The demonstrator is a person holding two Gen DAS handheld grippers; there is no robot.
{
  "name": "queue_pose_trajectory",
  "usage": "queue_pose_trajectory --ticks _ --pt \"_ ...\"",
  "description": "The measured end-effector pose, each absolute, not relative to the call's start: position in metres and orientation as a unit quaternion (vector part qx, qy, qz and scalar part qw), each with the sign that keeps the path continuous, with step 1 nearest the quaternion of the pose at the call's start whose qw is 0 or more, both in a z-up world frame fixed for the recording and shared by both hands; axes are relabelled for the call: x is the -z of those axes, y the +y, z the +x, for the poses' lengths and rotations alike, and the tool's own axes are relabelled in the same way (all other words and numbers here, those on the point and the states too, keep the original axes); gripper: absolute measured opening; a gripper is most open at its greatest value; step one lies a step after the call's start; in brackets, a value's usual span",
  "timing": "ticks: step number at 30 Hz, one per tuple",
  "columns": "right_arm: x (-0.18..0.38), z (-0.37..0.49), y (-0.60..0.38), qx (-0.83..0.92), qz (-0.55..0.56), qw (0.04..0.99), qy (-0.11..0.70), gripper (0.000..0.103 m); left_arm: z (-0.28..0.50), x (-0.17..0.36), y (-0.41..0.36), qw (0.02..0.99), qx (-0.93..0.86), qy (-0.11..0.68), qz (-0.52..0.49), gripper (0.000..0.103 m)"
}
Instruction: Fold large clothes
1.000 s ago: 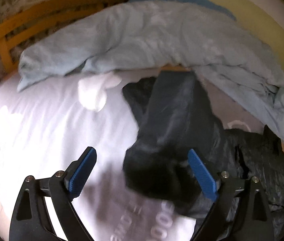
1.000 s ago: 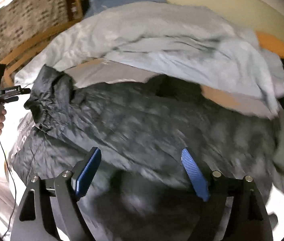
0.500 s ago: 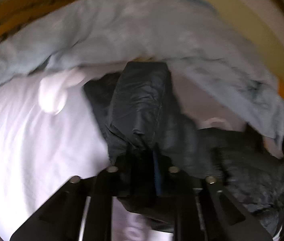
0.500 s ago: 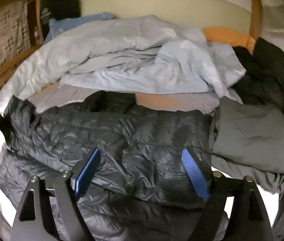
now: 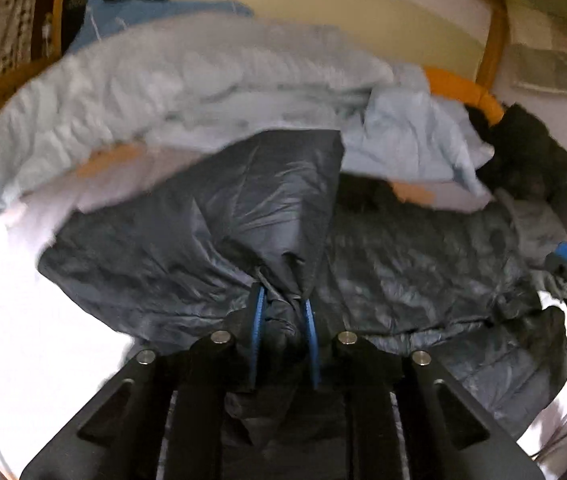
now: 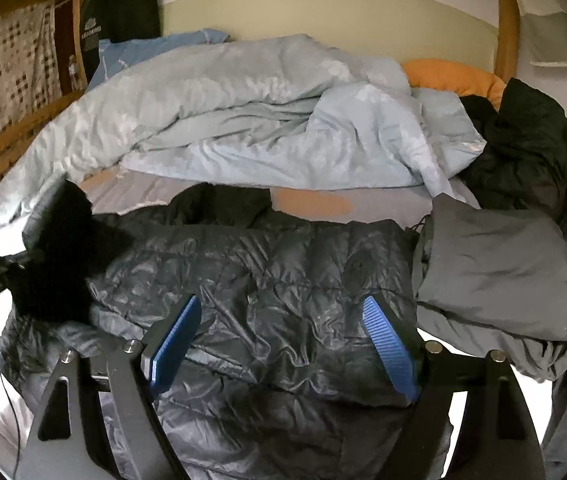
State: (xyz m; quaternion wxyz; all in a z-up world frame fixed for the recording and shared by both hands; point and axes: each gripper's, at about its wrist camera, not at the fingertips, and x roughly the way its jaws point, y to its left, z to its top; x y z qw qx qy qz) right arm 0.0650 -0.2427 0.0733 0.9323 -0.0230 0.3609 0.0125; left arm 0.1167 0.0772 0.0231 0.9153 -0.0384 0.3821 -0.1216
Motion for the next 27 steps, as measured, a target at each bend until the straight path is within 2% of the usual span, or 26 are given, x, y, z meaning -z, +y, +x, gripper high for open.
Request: queue_pose_trajectory --ticks 1,2,3,4,5,9,12,15,18,22,27 --pt "-0.072 0.065 -0.242 -0.011 -0.027 0.932 0.362 0.085 0.12 -0.018 0.074 0.911 0.122 0.393 -0.033 0.028" --pt "-0.071 0.065 -0.242 -0.011 -0.028 0.931 0.364 0.085 0.123 -0.014 0.071 0.906 0.126 0.404 -0.029 0.048" --pt "-0.07 0.065 -0.242 -0.013 -0.028 0.93 0.365 0.085 0.123 -0.014 0.068 0.902 0.129 0.412 -0.028 0.06" --pt "-0.069 0.066 -0.242 -0.015 -0.029 0.929 0.368 0.085 0.123 -0.014 0.067 0.898 0.132 0.418 -0.025 0.078" --pt "-0.068 0.068 -0.243 -0.019 -0.03 0.928 0.37 0.085 0.122 -0.015 0.067 0.896 0.132 0.423 -0.015 0.082" --pt "-0.067 0.071 -0.241 -0.032 -0.047 0.927 0.371 0.085 0.113 -0.037 0.082 0.913 0.133 0.386 0.014 0.085" --pt "-0.07 0.07 -0.244 -0.028 -0.044 0.928 0.369 0.085 0.114 -0.058 0.119 0.929 0.104 0.355 -0.028 0.096" --pt "-0.069 0.07 -0.249 -0.029 -0.031 0.927 0.372 0.085 0.126 -0.063 0.169 0.932 0.045 0.351 -0.08 0.097" --pt "-0.065 0.069 -0.249 -0.028 -0.033 0.925 0.378 0.085 0.148 -0.049 0.213 0.924 -0.005 0.362 -0.123 0.097" --pt "-0.063 0.067 -0.242 -0.022 -0.056 0.925 0.375 0.085 0.194 -0.007 0.247 0.895 -0.041 0.424 -0.134 0.095" --pt "-0.067 0.063 -0.239 -0.035 -0.074 0.928 0.363 0.085 0.207 0.031 0.262 0.869 -0.06 0.465 -0.156 0.094"
